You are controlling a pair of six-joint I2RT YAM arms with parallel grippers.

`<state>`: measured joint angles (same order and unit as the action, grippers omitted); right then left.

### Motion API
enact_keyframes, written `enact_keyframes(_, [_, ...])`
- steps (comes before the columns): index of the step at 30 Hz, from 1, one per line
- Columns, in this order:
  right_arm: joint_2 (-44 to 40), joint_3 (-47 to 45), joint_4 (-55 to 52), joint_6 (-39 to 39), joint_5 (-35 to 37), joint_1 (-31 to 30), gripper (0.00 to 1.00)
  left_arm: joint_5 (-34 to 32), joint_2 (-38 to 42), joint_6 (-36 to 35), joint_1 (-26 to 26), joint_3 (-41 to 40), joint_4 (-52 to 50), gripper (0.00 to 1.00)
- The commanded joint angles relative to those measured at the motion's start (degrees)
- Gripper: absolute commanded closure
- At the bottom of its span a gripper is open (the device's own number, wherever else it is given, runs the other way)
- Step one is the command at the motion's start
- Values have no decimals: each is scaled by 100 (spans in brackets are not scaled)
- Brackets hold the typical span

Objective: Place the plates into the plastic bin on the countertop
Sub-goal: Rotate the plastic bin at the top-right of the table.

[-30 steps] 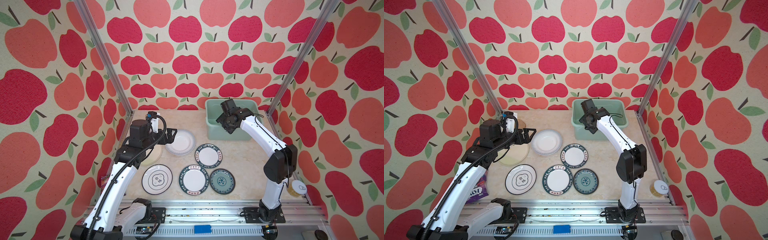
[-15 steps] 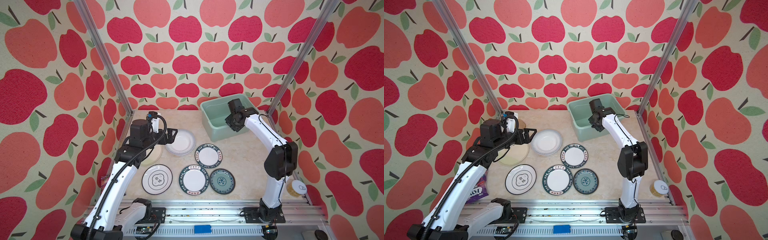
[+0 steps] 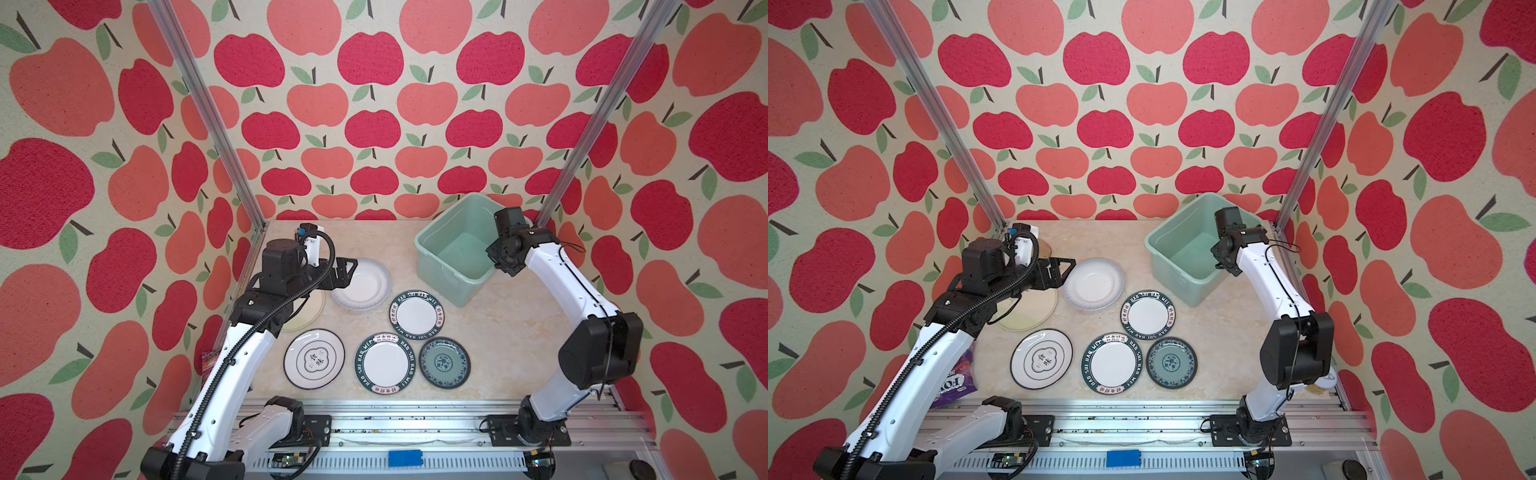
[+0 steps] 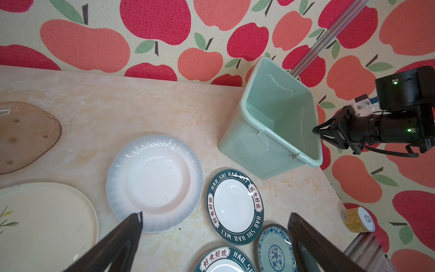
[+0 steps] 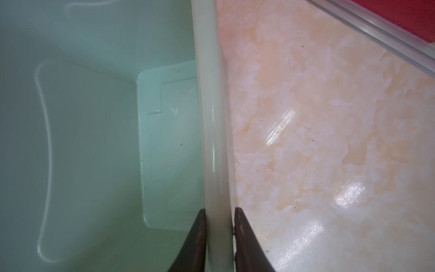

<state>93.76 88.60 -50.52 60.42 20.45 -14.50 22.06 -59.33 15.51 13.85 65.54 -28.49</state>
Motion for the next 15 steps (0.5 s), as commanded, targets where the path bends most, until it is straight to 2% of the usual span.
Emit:
enact_keyframes(1, [-369, -174, -12, -337, 383, 87, 76, 96, -64, 14, 56, 46, 37, 1])
enact_keyframes(11, [-1463, -952, -536, -1367, 847, 291, 74, 78, -161, -77, 266, 152, 43, 1])
enact_keyframes(15, [-1860, -1237, -515, -1558, 442, 433, 65, 26, -168, -71, 345, 148, 63, 1])
